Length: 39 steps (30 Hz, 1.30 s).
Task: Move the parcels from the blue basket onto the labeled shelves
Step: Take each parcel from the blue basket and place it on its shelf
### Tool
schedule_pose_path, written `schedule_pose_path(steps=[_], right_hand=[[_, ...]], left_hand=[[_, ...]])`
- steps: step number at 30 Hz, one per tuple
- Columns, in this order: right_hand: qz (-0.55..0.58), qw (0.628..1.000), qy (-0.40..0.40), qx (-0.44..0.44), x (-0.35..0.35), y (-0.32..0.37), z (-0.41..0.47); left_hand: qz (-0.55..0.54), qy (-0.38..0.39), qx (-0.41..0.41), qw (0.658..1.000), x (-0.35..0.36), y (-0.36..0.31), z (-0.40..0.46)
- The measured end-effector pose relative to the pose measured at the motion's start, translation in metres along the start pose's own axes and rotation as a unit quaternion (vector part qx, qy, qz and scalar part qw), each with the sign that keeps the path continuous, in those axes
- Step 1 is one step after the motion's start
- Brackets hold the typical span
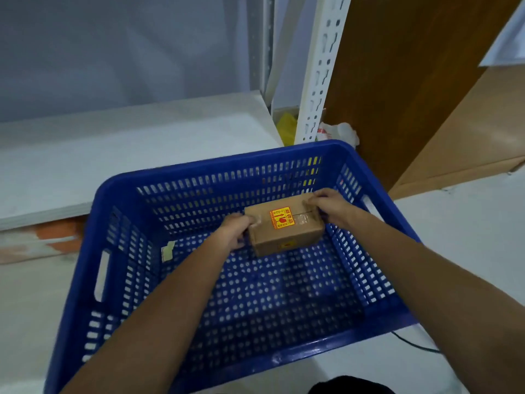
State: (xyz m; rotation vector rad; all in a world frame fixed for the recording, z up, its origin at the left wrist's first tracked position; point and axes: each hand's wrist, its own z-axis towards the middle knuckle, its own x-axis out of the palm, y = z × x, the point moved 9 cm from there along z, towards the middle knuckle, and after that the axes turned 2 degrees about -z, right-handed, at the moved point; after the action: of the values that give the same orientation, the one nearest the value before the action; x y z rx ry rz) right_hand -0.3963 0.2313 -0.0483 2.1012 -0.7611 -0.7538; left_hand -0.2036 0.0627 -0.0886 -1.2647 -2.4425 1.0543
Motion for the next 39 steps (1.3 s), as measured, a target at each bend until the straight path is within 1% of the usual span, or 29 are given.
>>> schedule_pose_path(steps=[4, 8, 12, 16, 20, 21, 24, 27, 29, 32, 34, 36, 39], right_hand=[[-0.005, 0.999, -0.03, -0.029, -0.018, 0.083, -0.065], [0.029, 0.999, -0.017, -0.023, -0.042, 0.179, -0.141], [0.074, 0.997, 0.001, -0.009, -0.072, 0.27, -0.221], [0.123, 0.992, 0.036, 0.003, -0.105, 0.362, -0.308], [0.199, 0.971, 0.129, 0.037, -0.124, 0.448, -0.389], [0.205, 0.968, 0.14, 0.032, -0.13, 0.469, -0.406], [0.218, 0.966, 0.14, 0.009, -0.15, 0.529, -0.446], [0.238, 0.959, 0.15, -0.033, -0.165, 0.584, -0.478], [0.266, 0.949, 0.161, -0.058, -0.172, 0.613, -0.495], [0.297, 0.926, 0.214, -0.089, -0.171, 0.648, -0.516], [0.287, 0.921, 0.236, -0.117, -0.167, 0.669, -0.526], [0.264, 0.924, 0.239, -0.137, -0.163, 0.684, -0.53], [0.2, 0.942, 0.241, -0.122, -0.157, 0.689, -0.532]], left_hand=[[-0.051, 0.002, 0.015, 0.999, -0.021, -0.067, -0.091], [-0.104, -0.001, 0.036, 0.994, -0.047, -0.157, -0.195], [-0.158, -0.021, 0.037, 0.986, -0.075, -0.239, -0.3], [-0.174, -0.017, 0.032, 0.984, -0.093, -0.316, -0.406], [-0.196, 0.028, 0.035, 0.98, -0.102, -0.394, -0.51], [-0.196, 0.039, 0.041, 0.979, -0.104, -0.411, -0.534], [-0.211, 0.06, 0.065, 0.973, -0.112, -0.46, -0.597], [-0.234, 0.066, 0.116, 0.963, -0.124, -0.503, -0.645], [-0.233, 0.073, 0.126, 0.961, -0.13, -0.522, -0.67], [-0.236, 0.09, 0.134, 0.958, -0.138, -0.543, -0.699], [-0.249, 0.085, 0.154, 0.952, -0.148, -0.553, -0.711], [-0.266, 0.078, 0.176, 0.944, -0.159, -0.56, -0.718], [-0.269, 0.067, 0.196, 0.941, -0.169, -0.566, -0.721]])
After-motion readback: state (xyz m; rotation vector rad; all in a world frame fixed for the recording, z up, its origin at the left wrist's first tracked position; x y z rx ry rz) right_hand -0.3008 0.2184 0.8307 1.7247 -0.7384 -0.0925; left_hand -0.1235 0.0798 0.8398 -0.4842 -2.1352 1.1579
